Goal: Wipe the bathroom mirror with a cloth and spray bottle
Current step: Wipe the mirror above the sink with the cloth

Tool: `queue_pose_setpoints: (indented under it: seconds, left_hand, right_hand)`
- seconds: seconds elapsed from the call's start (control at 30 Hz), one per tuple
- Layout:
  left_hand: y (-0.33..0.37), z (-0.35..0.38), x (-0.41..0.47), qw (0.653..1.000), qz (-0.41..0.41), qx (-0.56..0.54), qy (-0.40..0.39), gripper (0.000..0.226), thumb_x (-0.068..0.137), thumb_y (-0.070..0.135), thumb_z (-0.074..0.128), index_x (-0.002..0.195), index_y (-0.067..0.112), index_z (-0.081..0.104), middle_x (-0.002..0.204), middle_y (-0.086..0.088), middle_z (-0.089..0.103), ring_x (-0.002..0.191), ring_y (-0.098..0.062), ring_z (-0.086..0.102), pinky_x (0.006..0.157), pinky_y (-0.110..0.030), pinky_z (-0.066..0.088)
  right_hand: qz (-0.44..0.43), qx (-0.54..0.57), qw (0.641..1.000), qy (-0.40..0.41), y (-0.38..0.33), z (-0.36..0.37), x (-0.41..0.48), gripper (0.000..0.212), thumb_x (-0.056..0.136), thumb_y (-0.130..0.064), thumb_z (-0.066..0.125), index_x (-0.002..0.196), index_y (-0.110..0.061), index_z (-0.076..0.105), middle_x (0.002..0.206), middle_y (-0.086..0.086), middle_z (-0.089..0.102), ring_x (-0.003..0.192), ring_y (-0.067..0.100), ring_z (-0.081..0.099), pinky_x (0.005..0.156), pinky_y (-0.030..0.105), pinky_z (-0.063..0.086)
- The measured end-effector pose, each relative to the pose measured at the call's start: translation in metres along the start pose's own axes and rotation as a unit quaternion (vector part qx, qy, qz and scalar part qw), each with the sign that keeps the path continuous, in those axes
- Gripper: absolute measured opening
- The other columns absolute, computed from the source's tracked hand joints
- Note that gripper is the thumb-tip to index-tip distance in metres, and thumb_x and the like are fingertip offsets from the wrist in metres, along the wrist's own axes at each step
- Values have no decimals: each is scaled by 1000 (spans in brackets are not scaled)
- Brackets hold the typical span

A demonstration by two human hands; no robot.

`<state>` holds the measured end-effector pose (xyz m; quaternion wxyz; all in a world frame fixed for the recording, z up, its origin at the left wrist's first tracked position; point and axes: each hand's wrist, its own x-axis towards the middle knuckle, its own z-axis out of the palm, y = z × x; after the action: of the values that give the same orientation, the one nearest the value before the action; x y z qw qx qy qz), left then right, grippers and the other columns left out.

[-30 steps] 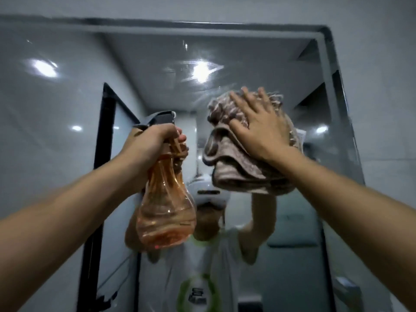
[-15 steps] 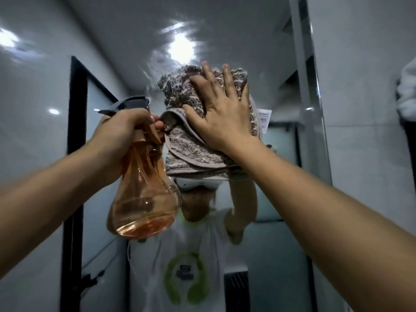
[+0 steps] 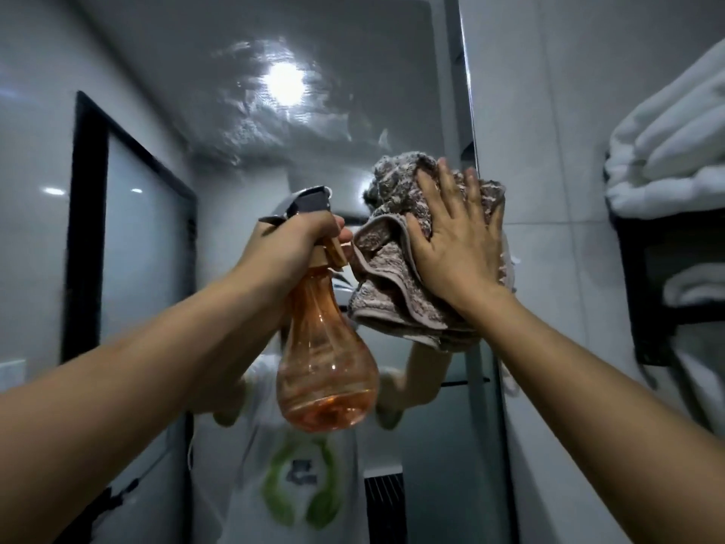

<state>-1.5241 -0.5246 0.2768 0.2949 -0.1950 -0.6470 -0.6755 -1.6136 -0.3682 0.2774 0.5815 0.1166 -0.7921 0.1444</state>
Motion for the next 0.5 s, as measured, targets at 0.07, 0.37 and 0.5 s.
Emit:
queue_pose_setpoints:
  seconds: [0.07,0.37,0.5]
  left_hand:
    - [-1,-5,0,1000,-10,-9,-6,23,83,12,52,103,4,61,91,-8,71,69,-13,69,70,-30,55]
    - [4,-99,-28,999,-36,-4,41,17,82,14,52,90,9,65,93,-6,70,82,-19,65,83,-36,53]
    - [2,-166,-45,996,-52,-30,64,15,86,10,45,87,11,60,90,-5,67,89,-19,65,96,-37,48]
  right_hand:
    - [17,15,1000,0,-5,-1,1,59,93,-55,22,143,-39,-4,153,-14,-16,138,21,-26,105,52,-20]
    - [-49,-3,999,-8,-118,20,-11,68,84,-71,17,140,-42,-10,153,-15,-17,139,24,-23,103,60,-18]
    - [-77,-22,997,-7,-175,34,-24,70,81,-75,13,131,-41,-21,153,-12,-19,138,26,-23,102,62,-18]
